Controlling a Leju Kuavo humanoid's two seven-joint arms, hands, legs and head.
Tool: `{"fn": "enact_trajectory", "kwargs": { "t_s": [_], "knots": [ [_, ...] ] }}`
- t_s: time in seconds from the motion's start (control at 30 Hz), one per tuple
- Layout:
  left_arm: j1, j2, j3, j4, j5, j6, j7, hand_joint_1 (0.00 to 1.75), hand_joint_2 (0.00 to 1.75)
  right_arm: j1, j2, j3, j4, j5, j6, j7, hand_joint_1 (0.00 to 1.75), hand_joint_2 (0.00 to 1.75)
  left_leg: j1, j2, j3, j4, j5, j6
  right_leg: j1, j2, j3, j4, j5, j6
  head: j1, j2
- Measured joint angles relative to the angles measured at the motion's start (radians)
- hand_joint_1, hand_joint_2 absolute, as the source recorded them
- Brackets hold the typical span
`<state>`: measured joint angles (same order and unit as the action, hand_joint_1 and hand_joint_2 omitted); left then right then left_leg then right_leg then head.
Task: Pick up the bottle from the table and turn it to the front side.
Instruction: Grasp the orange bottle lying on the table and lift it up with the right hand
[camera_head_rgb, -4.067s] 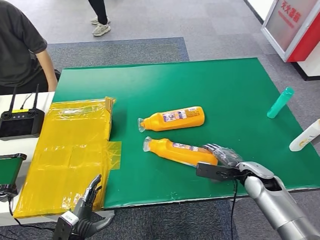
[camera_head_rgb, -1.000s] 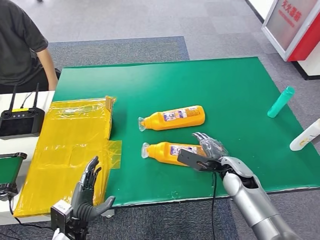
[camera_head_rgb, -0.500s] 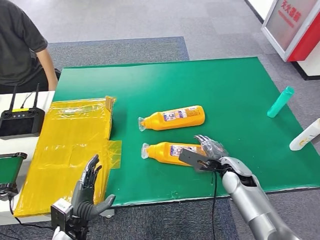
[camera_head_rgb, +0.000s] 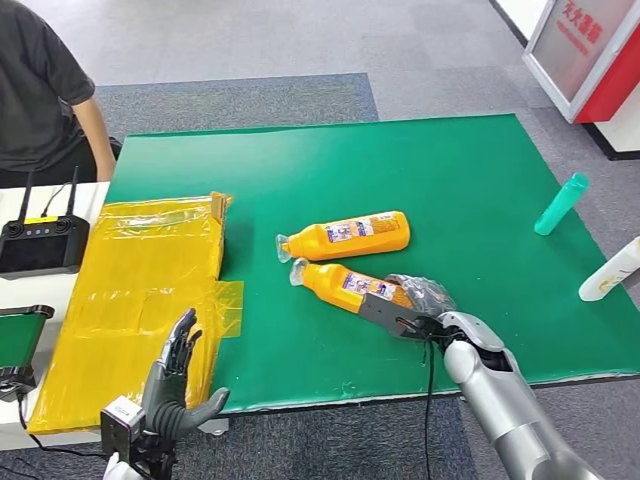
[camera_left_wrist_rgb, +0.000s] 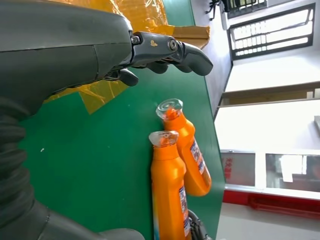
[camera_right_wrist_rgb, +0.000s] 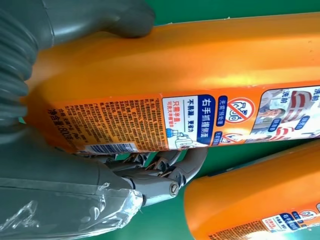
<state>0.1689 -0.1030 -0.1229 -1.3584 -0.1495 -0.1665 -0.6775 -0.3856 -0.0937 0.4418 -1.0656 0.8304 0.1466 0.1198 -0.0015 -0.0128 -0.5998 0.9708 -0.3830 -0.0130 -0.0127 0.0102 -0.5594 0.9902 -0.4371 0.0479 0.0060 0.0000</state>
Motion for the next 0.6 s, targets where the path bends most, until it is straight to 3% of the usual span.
{"fn": "enact_trajectory", "kwargs": {
  "t_s": [0.23,0.6],
  "knots": [
    [0.002,0.002,-0.004,0.000,0.000,0.006,0.000,0.00,1.75,0.023,0.001,-0.007,-0.028,0.001,-0.027,-0.014,1.75,1.75,0.000,0.000,0.000,0.000,0.000,0.000,0.000,0.000,0.000,0.000,0.000,0.000,0.000,0.000],
    [0.053,-0.001,0.020,-0.030,0.000,-0.001,0.000,0.00,1.75,0.266,0.013,-0.062,-0.390,-0.001,-0.117,-0.079,1.75,1.75,0.000,-0.001,-0.004,0.000,-0.001,0.000,0.000,0.000,-0.003,0.000,-0.002,0.000,0.000,0.000]
  ]
}}
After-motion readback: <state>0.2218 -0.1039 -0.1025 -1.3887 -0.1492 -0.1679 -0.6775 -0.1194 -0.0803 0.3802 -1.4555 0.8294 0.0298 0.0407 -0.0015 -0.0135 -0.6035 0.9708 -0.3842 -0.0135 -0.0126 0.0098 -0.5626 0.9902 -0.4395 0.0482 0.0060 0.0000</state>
